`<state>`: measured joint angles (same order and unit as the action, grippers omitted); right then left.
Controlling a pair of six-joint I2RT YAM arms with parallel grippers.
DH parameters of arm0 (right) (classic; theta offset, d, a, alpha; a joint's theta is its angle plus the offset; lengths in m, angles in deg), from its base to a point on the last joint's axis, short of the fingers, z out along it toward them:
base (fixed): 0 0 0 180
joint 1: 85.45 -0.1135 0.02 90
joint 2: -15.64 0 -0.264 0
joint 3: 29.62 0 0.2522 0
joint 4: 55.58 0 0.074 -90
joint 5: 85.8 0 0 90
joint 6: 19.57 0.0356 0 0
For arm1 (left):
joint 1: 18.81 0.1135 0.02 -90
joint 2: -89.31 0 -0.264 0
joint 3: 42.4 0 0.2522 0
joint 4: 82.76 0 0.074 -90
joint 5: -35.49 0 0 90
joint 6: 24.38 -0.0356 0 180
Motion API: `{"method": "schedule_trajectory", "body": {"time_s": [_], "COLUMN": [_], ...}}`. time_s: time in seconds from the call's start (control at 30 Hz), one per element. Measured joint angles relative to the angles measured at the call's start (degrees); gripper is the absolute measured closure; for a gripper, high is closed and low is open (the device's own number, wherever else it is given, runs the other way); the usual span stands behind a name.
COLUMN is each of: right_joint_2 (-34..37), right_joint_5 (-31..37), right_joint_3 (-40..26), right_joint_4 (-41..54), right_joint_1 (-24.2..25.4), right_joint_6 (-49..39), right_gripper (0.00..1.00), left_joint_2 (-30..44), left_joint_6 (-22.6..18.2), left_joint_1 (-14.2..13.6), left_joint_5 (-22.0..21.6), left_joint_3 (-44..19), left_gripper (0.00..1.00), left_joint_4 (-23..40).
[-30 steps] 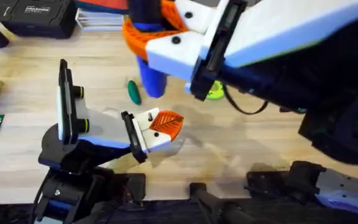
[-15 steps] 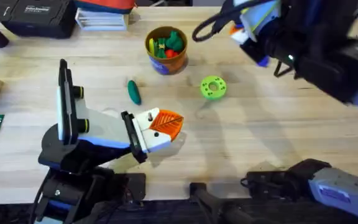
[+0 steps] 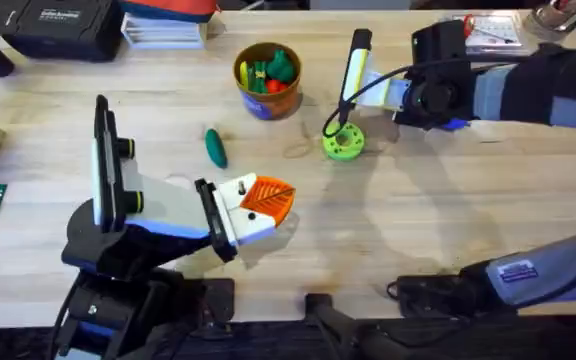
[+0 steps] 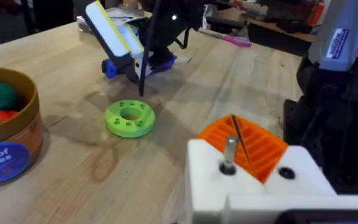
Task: Pick up the gripper from the table and insert it into the empty holder that is missing its gripper. Then pick up a screw, insert it into the mounting hole, and use the screwdriver to tighten it. Finally, clean up the table by picking up the vegetable and placing it into the bucket.
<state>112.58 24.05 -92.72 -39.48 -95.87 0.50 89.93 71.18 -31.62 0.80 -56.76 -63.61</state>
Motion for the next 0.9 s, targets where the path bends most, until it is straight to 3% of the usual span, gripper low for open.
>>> {"method": "schedule_trajectory", "body": {"time_s": [0.17,0.3,0.67,0.73,0.8,0.9], "right_joint_2": [-0.06,-1.34,-7.93,-11.08,-15.15,-20.83], "right_joint_5": [0.47,1.54,1.46,1.43,1.05,-1.63], "right_joint_3": [-1.77,-3.26,-2.26,-2.23,-2.25,-2.25], "right_joint_4": [2.96,6.99,16.10,17.96,20.57,25.46], "right_joint_1": [-0.02,-0.20,-0.43,-0.73,-1.46,-3.20], "right_joint_6": [0.78,3.51,17.35,20.30,23.59,27.90], "right_gripper": [0.567,0.047,0.008,0.008,0.008,0.008], "left_joint_2": [0.00,0.00,0.00,0.00,0.00,0.00], "left_joint_6": [0.00,0.00,-0.01,-0.09,-0.20,-0.18], "left_joint_1": [0.00,0.00,0.00,0.00,0.00,0.00], "left_joint_5": [-0.01,0.00,0.00,0.00,0.00,0.02], "left_joint_3": [0.00,0.00,0.00,0.00,0.00,0.00], "left_gripper": [0.997,0.997,0.966,0.875,0.614,0.134], "left_joint_4": [-0.02,-0.01,0.00,0.00,-0.02,0.00]}}
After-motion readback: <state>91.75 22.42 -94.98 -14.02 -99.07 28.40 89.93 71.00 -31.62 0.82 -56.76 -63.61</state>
